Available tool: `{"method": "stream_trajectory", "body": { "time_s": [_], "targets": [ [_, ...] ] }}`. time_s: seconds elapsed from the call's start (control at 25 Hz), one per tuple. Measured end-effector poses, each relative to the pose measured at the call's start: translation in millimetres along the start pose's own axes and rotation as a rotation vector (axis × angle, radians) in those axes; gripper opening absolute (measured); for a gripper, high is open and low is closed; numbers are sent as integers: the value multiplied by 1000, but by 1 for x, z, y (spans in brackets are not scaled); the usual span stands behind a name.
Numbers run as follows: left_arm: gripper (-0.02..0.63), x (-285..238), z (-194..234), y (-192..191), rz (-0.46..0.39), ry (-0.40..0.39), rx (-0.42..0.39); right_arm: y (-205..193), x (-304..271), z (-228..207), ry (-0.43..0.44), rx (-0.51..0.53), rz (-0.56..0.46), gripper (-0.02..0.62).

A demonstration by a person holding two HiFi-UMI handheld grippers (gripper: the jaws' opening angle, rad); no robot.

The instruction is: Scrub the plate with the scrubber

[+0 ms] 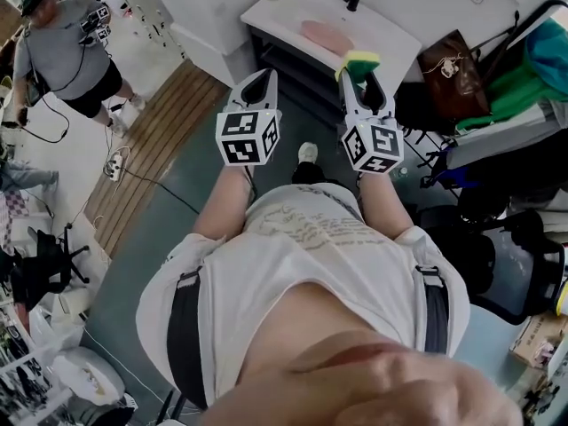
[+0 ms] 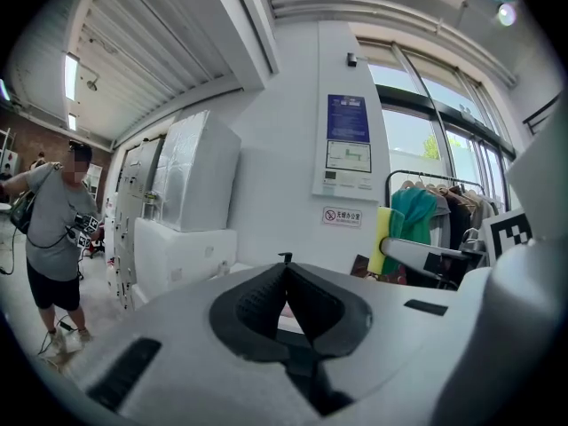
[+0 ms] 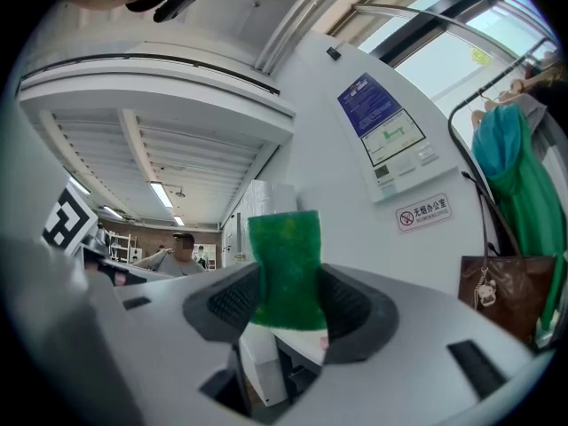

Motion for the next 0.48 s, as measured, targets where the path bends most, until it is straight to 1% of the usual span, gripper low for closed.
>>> {"method": "stream_trajectory", "body": {
  "time_s": [0.48],
  "targets": [
    [21, -117, 31, 24, 27, 13, -15, -13, -107, -60, -1, -20, 27, 209]
  ]
}}
Point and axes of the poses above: the fingertips, and each gripper's own axes: x backward along the fingers, z to its left, y out of its top, the point moved 7 cm from there along x, backward along the fingers, and after that the axes turned 6 degrees about z, right-handed, at the moved point
